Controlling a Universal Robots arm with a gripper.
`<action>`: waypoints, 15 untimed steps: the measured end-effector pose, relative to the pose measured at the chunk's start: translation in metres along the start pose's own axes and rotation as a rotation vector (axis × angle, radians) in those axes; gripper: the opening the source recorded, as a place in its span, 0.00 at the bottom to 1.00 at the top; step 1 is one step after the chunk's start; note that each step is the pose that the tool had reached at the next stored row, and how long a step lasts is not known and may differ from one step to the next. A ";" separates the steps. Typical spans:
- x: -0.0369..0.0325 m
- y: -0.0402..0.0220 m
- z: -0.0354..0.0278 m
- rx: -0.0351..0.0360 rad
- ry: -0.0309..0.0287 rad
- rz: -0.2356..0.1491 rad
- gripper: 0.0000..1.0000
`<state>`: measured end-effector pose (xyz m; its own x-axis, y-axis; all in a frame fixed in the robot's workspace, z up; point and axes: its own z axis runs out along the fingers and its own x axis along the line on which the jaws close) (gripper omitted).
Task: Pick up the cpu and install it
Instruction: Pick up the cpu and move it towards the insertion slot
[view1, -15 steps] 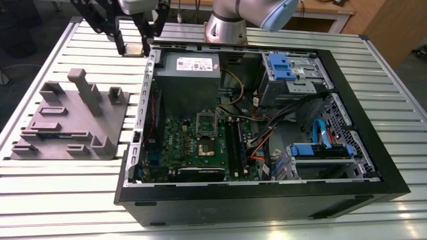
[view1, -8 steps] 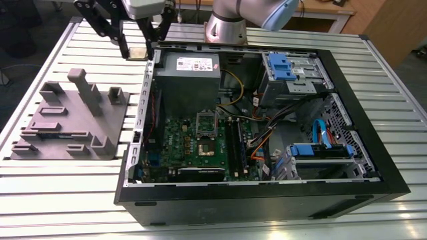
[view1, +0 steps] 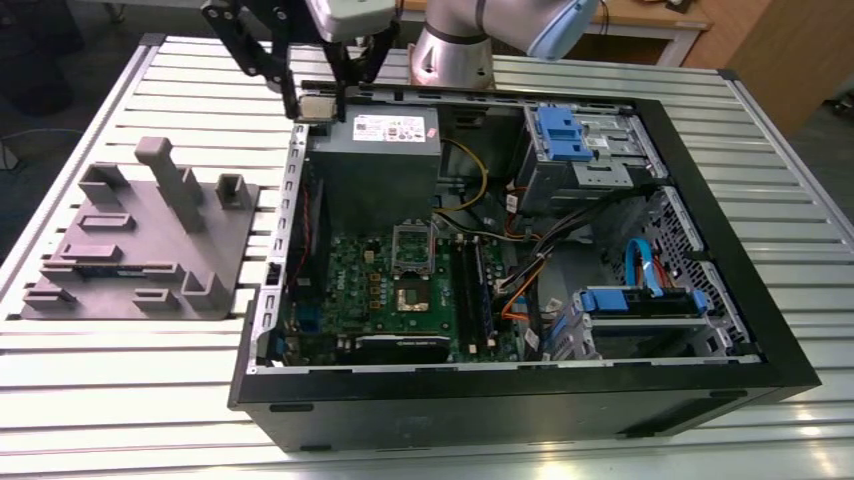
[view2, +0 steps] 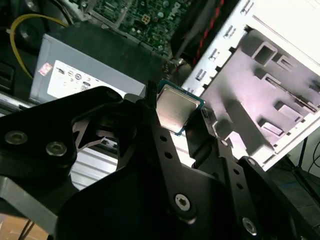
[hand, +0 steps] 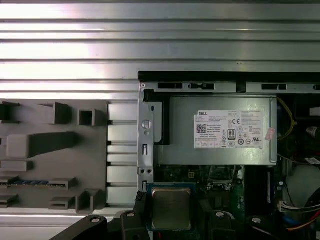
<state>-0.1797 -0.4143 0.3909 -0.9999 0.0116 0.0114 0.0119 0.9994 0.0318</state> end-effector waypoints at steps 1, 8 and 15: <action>-0.0044 0.0001 0.0000 0.0000 0.0000 0.000 0.47; -0.0363 0.0004 -0.0003 -0.0001 0.0000 0.000 0.47; -0.0681 0.0008 -0.0006 -0.0001 0.0000 0.000 0.47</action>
<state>-0.1116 -0.4143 0.3908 -0.9999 0.0118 0.0113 0.0121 0.9994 0.0318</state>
